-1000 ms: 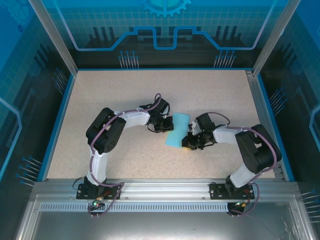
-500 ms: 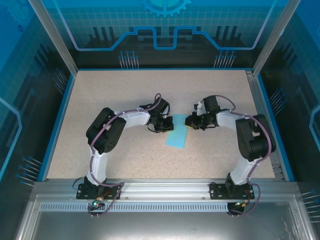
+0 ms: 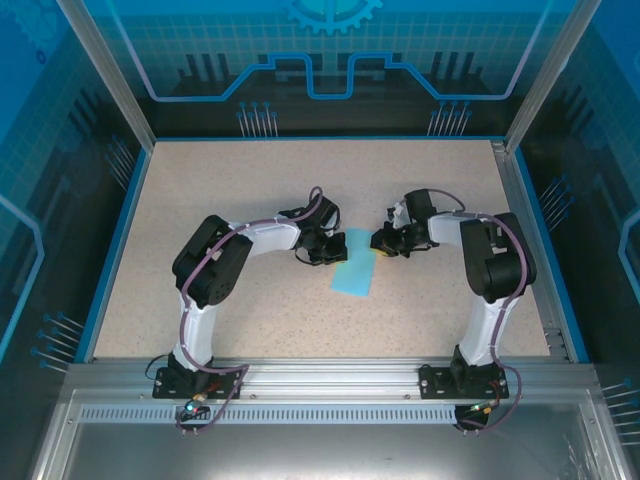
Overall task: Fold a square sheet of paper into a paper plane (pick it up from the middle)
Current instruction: Fold the square sheet of paper in half at the center of the table.
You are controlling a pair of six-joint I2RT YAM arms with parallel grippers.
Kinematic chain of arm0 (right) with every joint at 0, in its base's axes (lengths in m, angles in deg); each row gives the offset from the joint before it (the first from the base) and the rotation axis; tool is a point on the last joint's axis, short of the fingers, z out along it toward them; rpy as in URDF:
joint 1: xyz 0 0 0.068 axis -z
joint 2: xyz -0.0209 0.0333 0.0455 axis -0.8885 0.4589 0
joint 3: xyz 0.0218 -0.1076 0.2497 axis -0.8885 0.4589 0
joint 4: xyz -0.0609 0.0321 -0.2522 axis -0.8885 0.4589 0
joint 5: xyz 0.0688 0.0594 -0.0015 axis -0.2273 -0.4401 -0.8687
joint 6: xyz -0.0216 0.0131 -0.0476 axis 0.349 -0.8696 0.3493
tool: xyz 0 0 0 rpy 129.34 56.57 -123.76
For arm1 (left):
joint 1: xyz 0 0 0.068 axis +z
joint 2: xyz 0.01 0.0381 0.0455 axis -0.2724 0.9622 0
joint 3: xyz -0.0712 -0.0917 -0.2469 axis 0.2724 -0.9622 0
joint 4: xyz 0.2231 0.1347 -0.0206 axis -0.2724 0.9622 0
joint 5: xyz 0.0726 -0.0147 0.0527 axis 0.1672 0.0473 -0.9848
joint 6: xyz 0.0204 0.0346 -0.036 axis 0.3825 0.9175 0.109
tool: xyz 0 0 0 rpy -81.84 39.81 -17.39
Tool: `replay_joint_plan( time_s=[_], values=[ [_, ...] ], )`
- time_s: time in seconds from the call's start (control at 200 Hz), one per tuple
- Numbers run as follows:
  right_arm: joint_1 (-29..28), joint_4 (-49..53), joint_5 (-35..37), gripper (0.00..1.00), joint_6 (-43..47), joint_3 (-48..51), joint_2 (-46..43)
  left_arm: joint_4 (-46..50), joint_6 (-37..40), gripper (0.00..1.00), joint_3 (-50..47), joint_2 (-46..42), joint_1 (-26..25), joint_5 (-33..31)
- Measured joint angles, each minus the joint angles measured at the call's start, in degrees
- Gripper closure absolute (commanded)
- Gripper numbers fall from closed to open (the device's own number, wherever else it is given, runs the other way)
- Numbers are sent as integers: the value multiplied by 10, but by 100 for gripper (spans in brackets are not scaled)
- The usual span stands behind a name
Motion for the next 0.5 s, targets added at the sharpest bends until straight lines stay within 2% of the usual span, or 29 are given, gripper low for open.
replay_joint_plan(
  time_s=[0.5],
  values=[
    [27,13,-13,87,3,-68,9,0,0,100,0,0,0,0]
  ],
)
